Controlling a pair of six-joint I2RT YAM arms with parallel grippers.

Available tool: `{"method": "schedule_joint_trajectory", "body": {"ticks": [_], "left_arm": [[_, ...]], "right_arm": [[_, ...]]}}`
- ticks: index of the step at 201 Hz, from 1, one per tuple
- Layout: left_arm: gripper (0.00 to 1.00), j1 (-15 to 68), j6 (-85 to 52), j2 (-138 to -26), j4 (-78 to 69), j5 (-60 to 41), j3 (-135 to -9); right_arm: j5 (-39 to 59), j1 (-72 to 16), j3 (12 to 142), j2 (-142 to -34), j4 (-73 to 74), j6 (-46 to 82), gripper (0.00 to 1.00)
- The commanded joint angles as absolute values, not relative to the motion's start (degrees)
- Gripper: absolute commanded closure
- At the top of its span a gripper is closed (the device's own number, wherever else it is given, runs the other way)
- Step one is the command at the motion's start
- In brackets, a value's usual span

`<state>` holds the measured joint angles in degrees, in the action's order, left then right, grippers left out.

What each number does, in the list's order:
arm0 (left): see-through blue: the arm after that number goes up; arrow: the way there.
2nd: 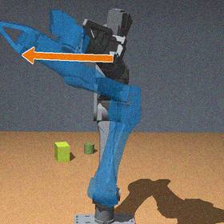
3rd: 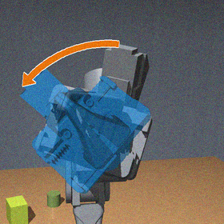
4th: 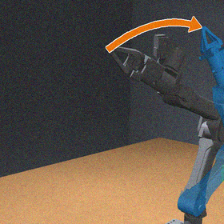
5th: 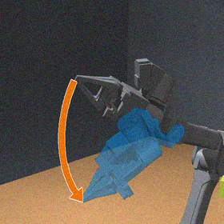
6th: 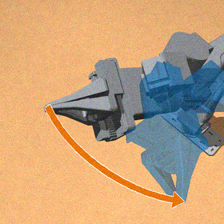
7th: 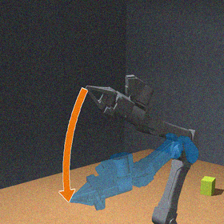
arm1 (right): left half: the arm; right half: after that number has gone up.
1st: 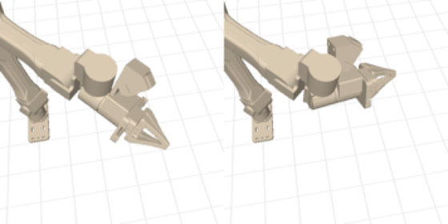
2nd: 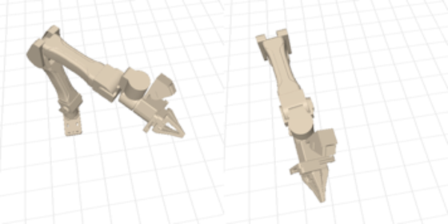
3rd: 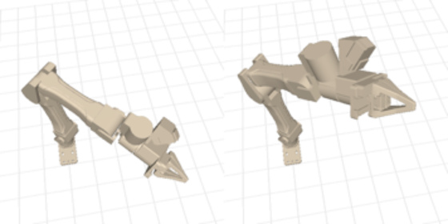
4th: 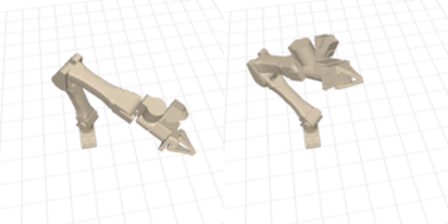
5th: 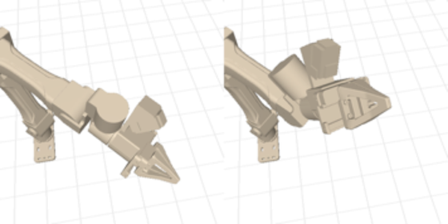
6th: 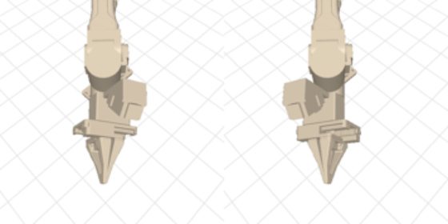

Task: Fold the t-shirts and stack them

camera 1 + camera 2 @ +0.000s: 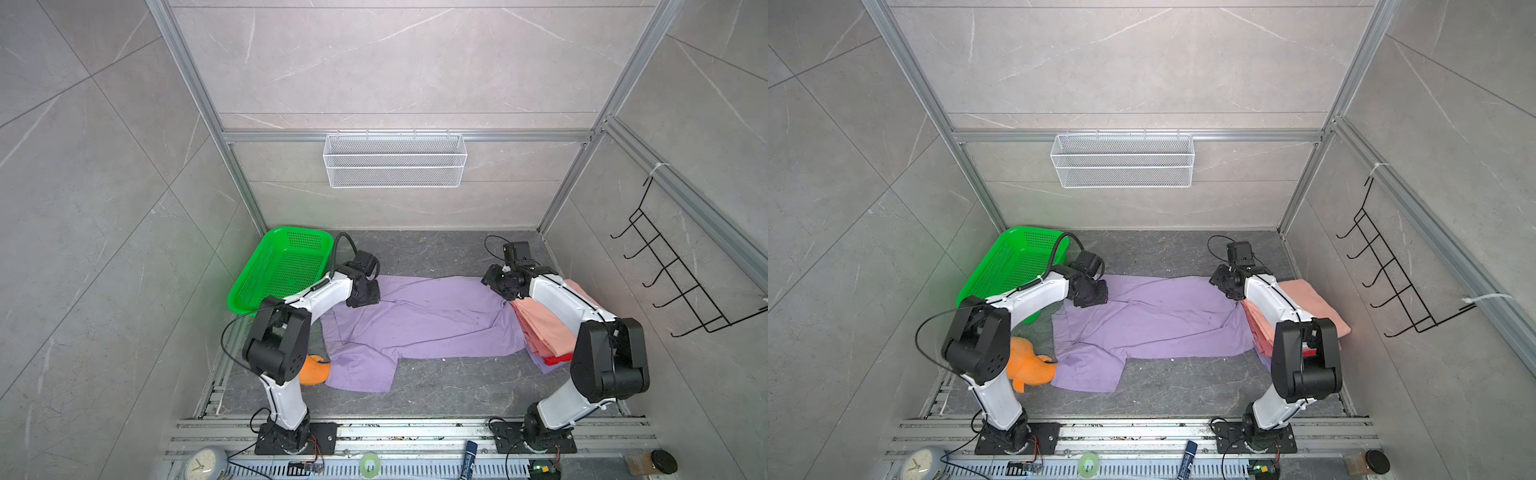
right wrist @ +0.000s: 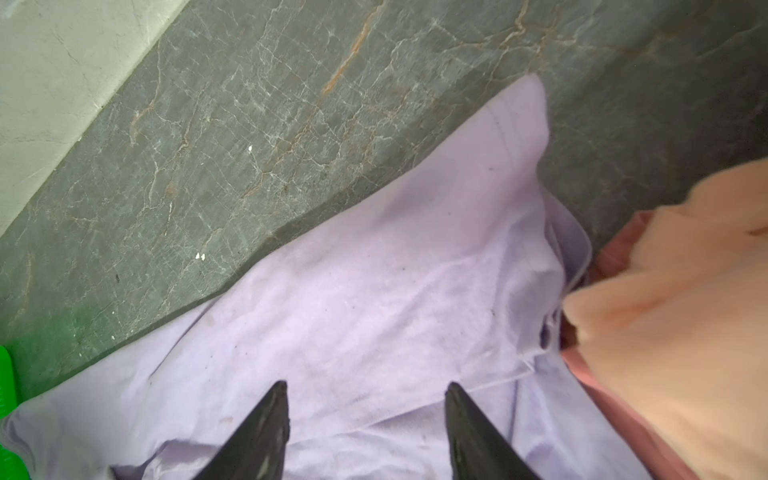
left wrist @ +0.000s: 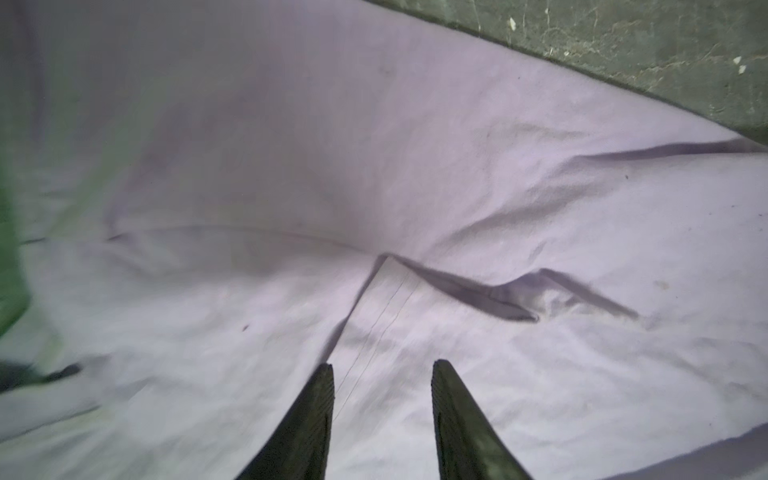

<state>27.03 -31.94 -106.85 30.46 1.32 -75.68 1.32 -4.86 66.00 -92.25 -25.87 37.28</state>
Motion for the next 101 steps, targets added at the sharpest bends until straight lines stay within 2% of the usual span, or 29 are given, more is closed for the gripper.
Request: {"method": "schedule_joint_trajectory", "body": {"ticks": [1,54,101], "left_arm": [[0.58,27.1,-31.9,-110.7,28.3,-1.8,-80.0],[0.61,27.4,-33.0,-115.7,27.1,-2.7,-82.3],[0.64,29.4,-32.5,-114.6,29.5,-1.1,-81.4]], "right_arm": [[-0.5,-5.0,64.8,-89.7,-28.8,36.6,0.39],[-1.8,-4.4,64.0,-87.3,-30.6,36.0,0.38],[-2.2,-4.1,64.0,-87.1,-30.6,35.9,0.38]]}}
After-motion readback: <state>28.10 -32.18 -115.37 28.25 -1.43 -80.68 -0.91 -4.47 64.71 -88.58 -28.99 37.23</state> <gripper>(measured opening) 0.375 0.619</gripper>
